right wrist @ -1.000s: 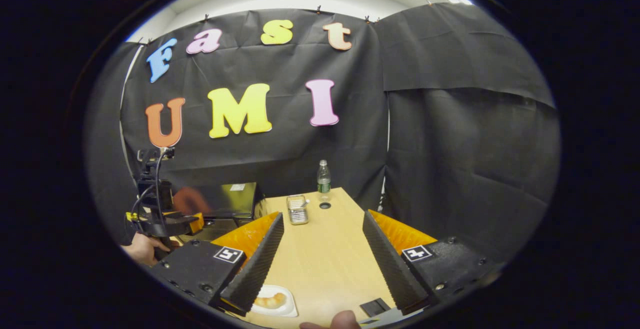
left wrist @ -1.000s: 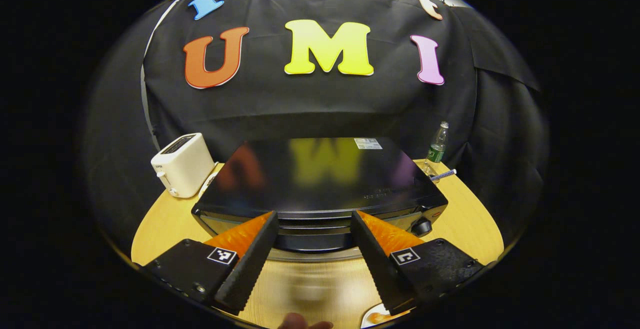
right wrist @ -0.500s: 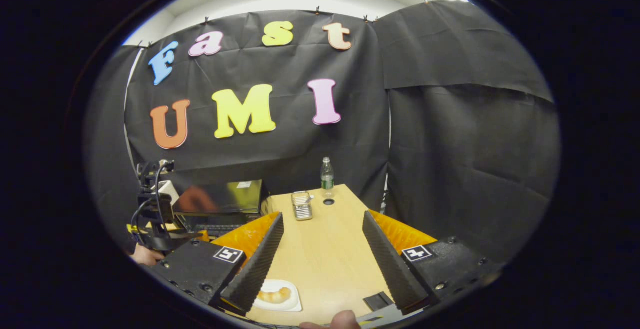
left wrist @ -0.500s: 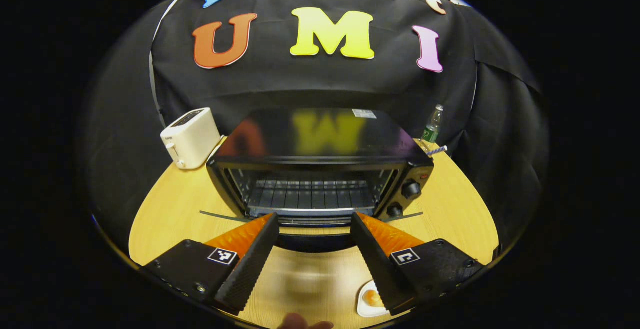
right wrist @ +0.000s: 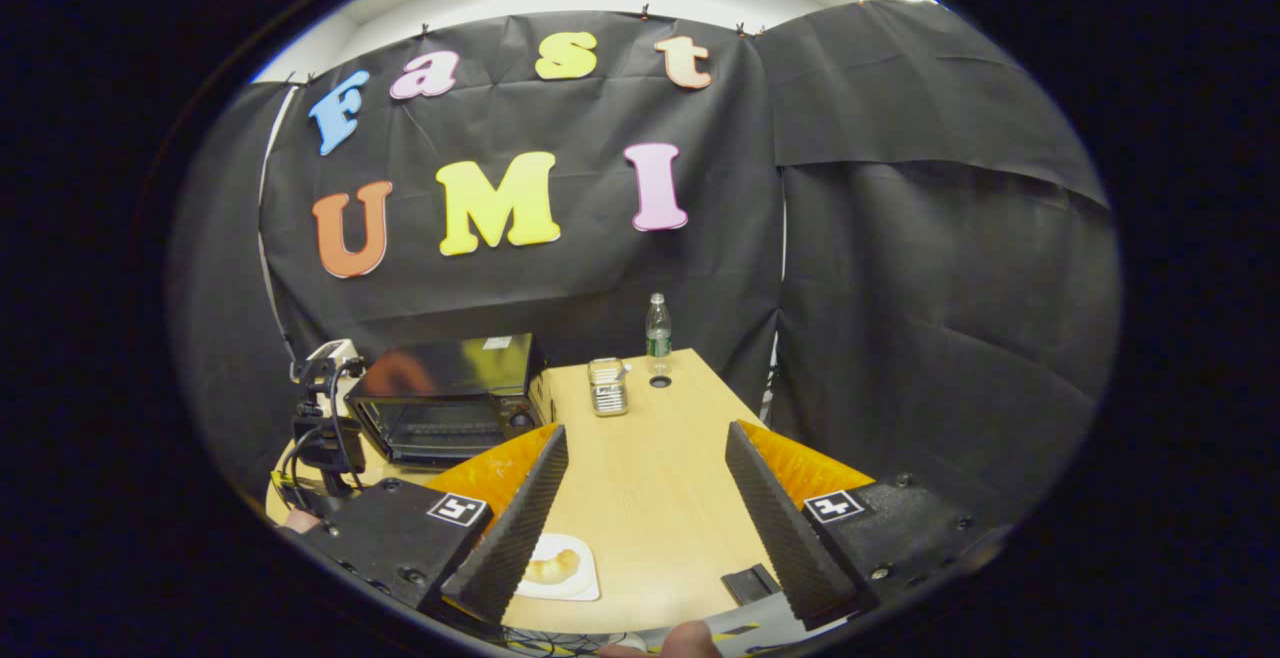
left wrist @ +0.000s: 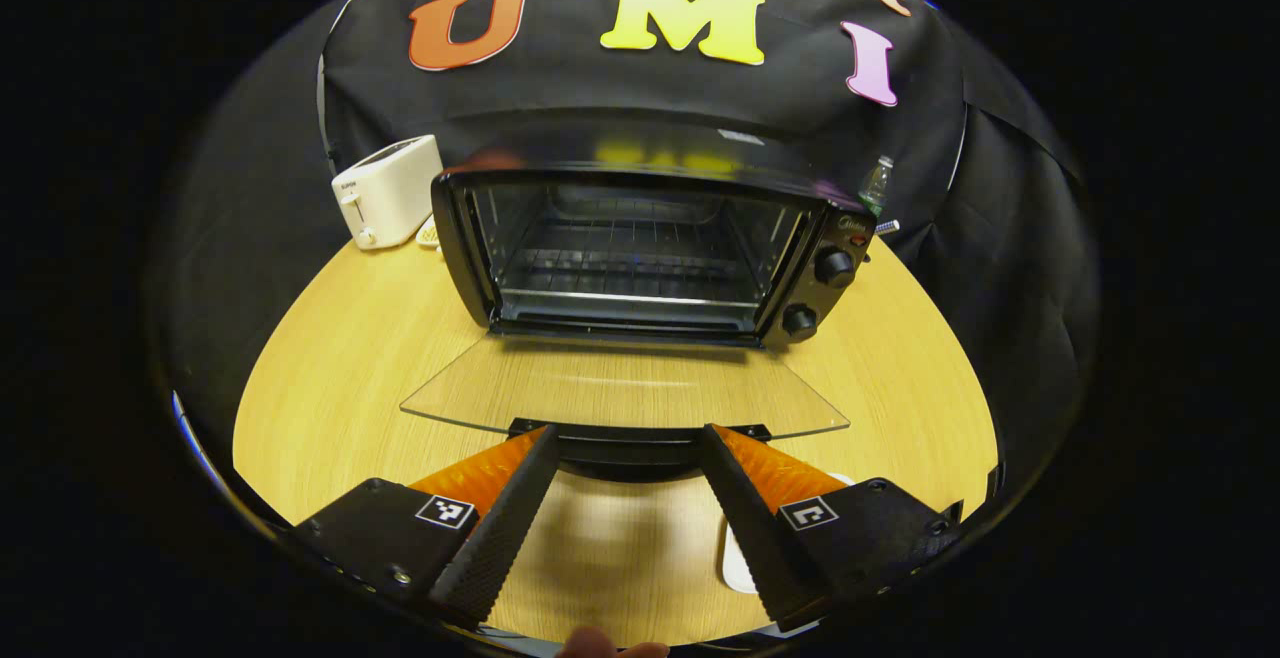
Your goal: Open the electric oven with the left hand, put the food in, and close the electric oven.
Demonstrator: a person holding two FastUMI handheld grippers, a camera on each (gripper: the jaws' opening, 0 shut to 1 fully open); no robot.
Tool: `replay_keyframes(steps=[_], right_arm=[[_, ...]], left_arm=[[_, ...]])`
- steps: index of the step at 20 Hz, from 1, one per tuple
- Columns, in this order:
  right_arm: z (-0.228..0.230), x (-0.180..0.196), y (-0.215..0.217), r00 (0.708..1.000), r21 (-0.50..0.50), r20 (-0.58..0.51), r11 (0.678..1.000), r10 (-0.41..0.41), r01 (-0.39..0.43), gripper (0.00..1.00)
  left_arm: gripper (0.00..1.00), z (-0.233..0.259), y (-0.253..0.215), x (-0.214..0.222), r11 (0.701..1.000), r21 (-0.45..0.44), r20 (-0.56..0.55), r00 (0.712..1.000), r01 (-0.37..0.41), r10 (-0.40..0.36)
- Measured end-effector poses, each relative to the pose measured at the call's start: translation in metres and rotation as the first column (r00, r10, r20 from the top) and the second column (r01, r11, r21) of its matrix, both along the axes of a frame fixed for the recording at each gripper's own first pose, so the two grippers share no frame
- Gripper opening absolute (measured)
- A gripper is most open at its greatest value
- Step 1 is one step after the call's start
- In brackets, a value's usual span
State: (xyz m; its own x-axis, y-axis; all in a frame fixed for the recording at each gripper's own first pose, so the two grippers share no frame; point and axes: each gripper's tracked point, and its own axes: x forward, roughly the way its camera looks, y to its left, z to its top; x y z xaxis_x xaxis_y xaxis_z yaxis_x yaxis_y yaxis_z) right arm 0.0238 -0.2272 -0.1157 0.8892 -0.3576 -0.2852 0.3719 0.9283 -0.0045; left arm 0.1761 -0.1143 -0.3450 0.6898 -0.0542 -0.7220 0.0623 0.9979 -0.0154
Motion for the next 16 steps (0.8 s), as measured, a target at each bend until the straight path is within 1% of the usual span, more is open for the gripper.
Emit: replay_keyframes(steps=[1,4,5,6,8,12,16], right_arm=[[-0.003,-0.002,0.003,1.0,0.001,-0.01,1.0,0.004,-0.004,0.96],[-0.008,-0.003,0.01,0.999,-0.002,-0.029,1.0,0.019,-0.019,0.97],[-0.008,-0.003,0.011,0.999,-0.007,-0.033,1.0,0.022,-0.022,0.97],[-0.008,-0.003,0.013,0.999,-0.009,-0.036,1.0,0.024,-0.025,0.97],[-0.008,-0.003,0.015,0.999,-0.013,-0.041,0.999,0.03,-0.031,0.97],[-0.01,-0.001,0.025,0.997,-0.028,-0.058,0.998,0.05,-0.052,0.97],[-0.012,-0.002,0.034,0.995,-0.033,-0.074,0.997,0.067,-0.069,0.97]], left_arm=[[0.95,-0.006,0.002,-0.003,1.0,-0.002,-0.009,1.0,0.003,-0.003],[0.95,-0.024,0.007,-0.011,1.0,-0.025,-0.042,0.999,-0.014,0.013],[0.94,-0.032,0.009,-0.013,0.999,-0.041,-0.063,0.998,-0.031,0.028],[0.94,-0.033,0.008,-0.014,0.997,-0.073,-0.078,0.996,-0.038,0.032],[0.95,-0.041,0.006,-0.017,0.993,-0.099,-0.104,0.993,-0.058,0.048],[0.95,-0.044,0.007,-0.016,0.993,-0.102,-0.106,0.993,-0.054,0.043],[0.95,-0.058,0.009,-0.017,0.991,-0.12,-0.136,0.99,-0.066,0.05]])
